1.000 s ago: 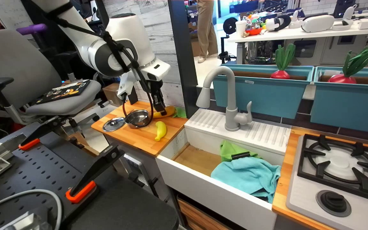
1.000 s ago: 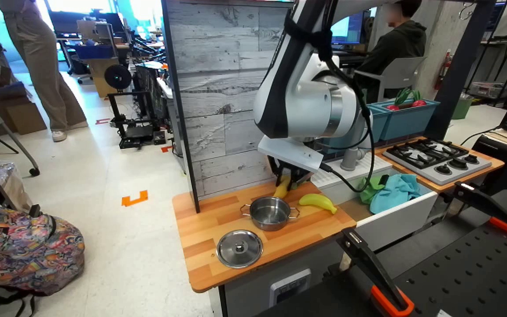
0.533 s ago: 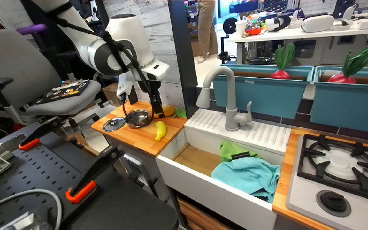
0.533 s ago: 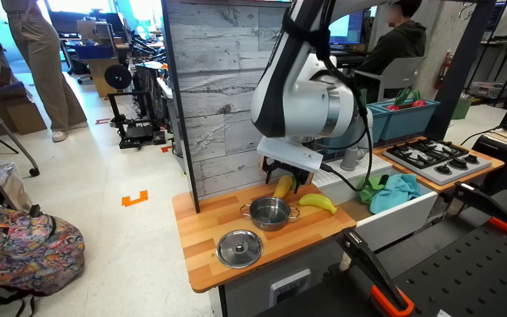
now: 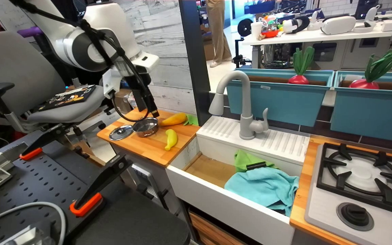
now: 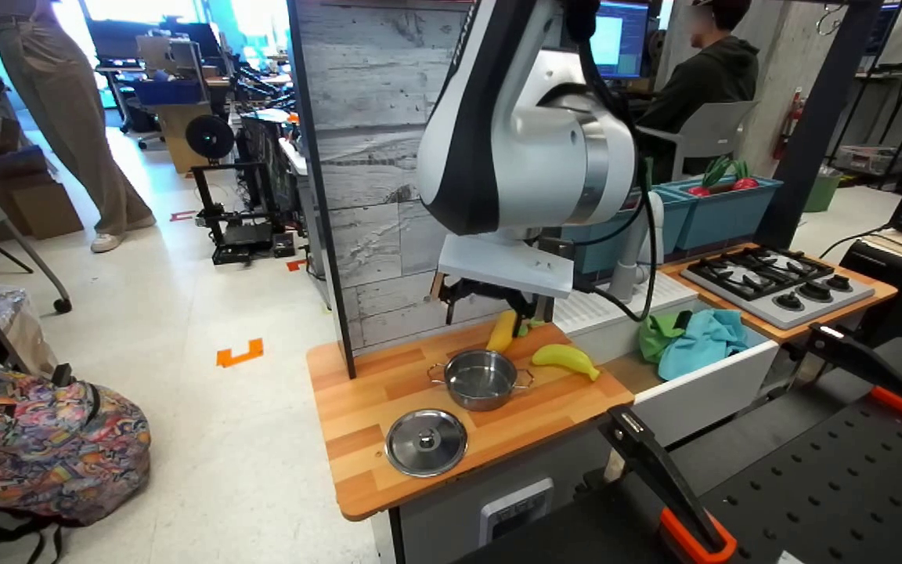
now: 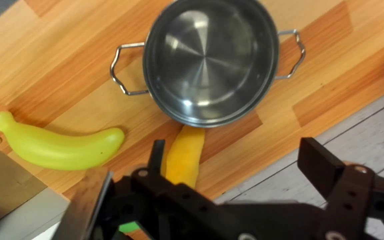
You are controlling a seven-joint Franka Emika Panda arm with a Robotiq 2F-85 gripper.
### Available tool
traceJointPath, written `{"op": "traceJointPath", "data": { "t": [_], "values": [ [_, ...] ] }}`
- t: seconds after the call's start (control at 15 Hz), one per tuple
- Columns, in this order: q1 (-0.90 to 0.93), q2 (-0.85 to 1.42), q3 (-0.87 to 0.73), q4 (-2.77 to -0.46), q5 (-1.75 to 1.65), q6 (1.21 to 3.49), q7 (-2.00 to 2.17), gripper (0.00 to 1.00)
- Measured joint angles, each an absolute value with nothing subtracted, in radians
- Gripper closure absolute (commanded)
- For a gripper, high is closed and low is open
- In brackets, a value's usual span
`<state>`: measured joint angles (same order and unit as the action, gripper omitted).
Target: Put the carrot plushie on the table
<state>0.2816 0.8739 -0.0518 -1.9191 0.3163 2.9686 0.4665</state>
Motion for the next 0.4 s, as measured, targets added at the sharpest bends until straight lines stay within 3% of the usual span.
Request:
{"op": "traceJointPath", "data": {
  "t": [0.4],
  "values": [
    [0.306,0.777,-0.038,-2.039,0.293,2.968,0.427,0.0]
  ]
}}
